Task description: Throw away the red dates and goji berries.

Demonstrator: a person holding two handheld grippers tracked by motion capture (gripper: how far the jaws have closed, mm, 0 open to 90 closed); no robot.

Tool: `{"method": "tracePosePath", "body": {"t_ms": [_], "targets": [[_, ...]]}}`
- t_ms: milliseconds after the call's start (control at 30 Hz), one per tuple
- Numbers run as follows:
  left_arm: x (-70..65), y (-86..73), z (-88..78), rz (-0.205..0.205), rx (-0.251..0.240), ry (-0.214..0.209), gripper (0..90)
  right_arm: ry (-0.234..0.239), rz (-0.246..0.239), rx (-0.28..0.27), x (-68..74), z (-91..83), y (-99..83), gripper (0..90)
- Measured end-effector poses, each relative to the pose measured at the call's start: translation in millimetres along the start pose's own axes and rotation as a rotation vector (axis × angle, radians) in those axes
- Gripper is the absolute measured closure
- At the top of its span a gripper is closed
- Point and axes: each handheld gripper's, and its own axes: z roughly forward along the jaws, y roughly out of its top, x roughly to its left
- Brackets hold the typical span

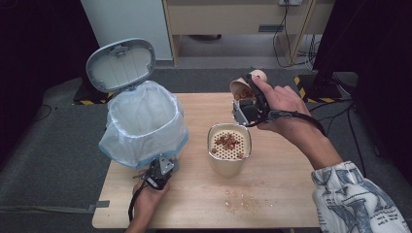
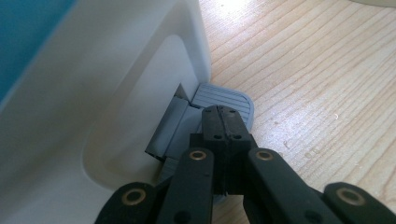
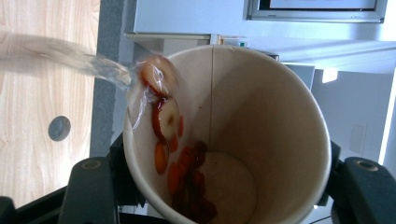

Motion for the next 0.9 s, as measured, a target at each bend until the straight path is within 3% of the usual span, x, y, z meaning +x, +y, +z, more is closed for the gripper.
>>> {"method": "tracePosePath", "body": {"t_ms": [333, 633, 700, 767, 900], "targets": [[0.1, 0.0, 0.0, -0.002, -0.001, -0.001, 89.7, -0.004, -0.042, 0.011, 1.6, 0.6, 1.8, 34.4], [0.1, 0.0, 0.0, -0.002, -0.001, -0.001, 89.7, -0.012, -0.032, 0.004, -1.4, -0.6, 2.9, 34.4], [0.0, -0.1, 0.0, -0.002, -0.001, -0.001, 89.7, -0.017, -0.052, 0.006, -1.3, -0.8, 4.5, 34.3], [0.1, -0.1, 0.0, -0.002, -0.001, -0.001, 89.7, -0.025, -0.134, 0.023, 3.7, 0.2, 7.5, 34.4], [0.1, -0.1, 0.0, -0.002, -0.001, -0.001, 89.7, -0.024, -0.176, 0.037, 7.9, 2.0, 8.0, 34.3]]}}
